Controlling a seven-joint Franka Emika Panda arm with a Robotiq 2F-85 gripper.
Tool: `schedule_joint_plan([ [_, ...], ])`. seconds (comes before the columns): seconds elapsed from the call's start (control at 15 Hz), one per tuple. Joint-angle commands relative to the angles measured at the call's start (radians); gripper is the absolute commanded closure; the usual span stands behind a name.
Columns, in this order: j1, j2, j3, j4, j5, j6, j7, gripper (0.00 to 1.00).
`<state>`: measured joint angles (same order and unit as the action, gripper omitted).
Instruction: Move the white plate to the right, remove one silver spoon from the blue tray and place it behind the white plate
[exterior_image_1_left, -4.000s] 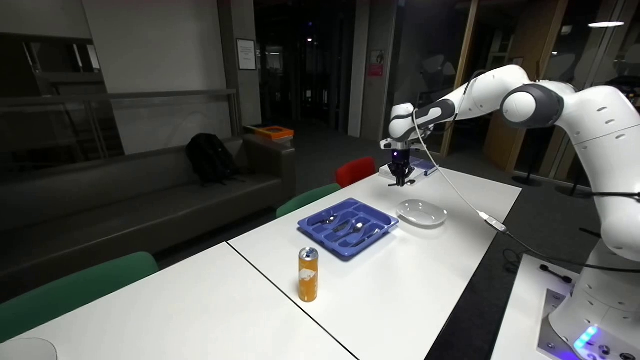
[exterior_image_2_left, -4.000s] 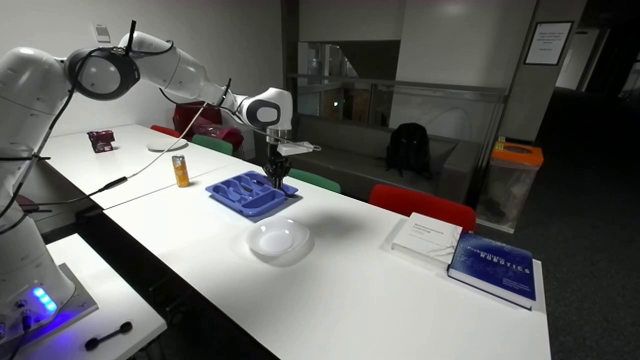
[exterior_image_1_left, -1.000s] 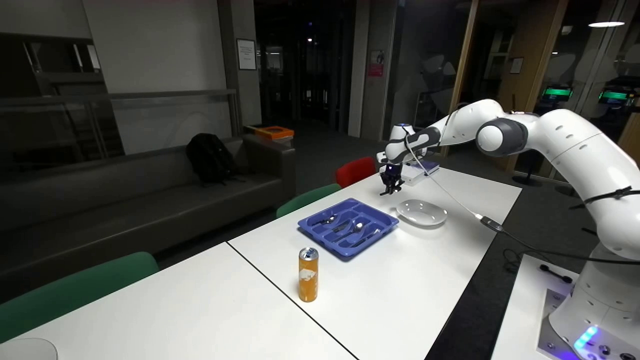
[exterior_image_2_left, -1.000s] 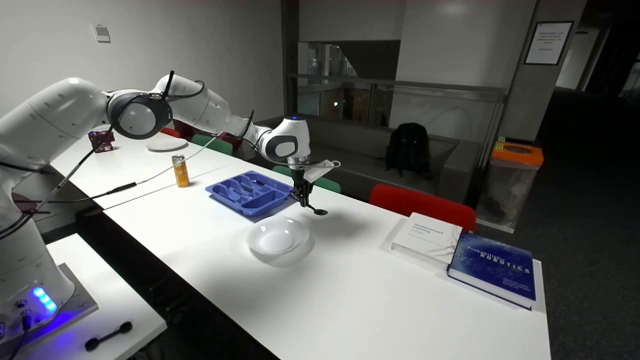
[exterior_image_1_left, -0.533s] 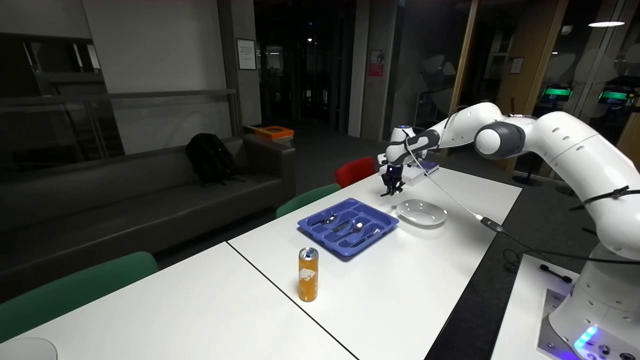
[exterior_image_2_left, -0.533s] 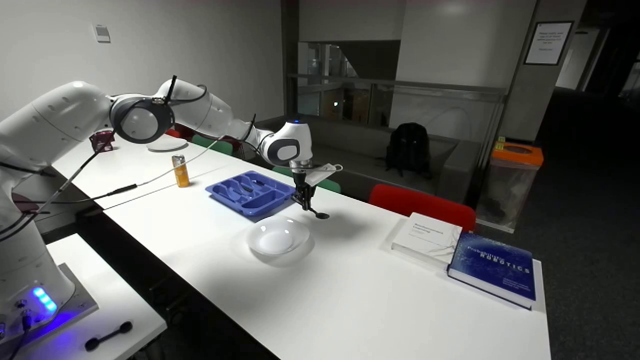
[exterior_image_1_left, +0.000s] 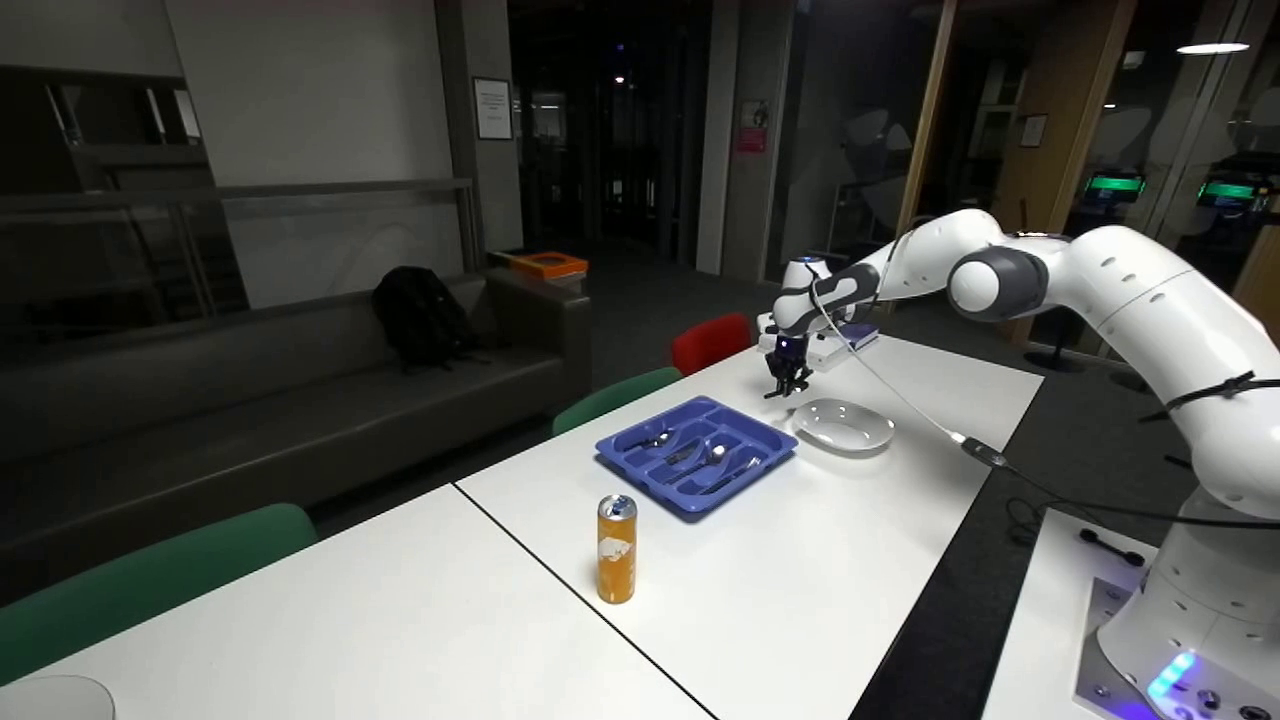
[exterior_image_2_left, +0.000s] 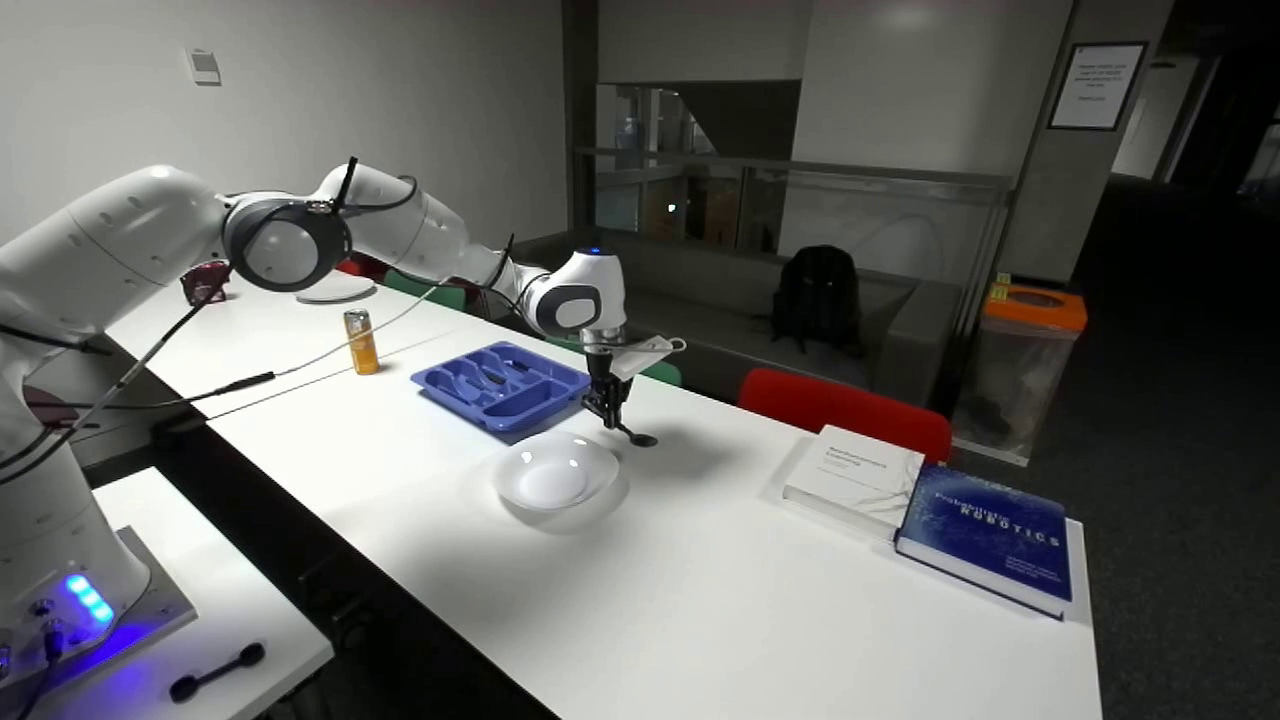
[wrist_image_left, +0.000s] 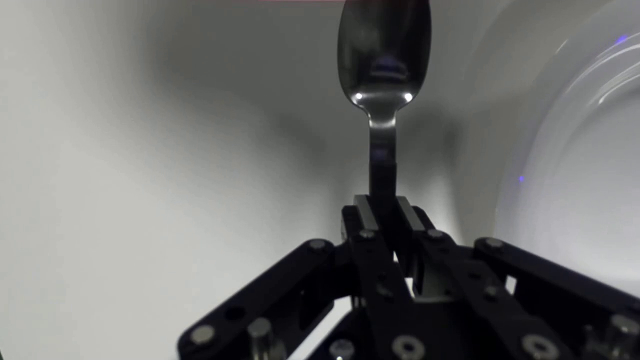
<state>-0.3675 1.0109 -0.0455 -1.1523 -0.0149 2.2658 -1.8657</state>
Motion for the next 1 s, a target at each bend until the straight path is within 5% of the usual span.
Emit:
schedule_joint_plan([
  [0.0,-0.007,0.005,0.009,0.008,-0.009,-0.004,0.003,0.87],
  [0.2,-0.007,0.005,0.009,0.008,-0.009,-0.004,0.003,0.87],
  [0.27,-0.005,0.010,0.007,0.011,-0.010,-0.002,0.008,0.97],
  [0.93,-0.006,0.061,0.021,0.027,-0.006,0.029,0.002,0.97],
])
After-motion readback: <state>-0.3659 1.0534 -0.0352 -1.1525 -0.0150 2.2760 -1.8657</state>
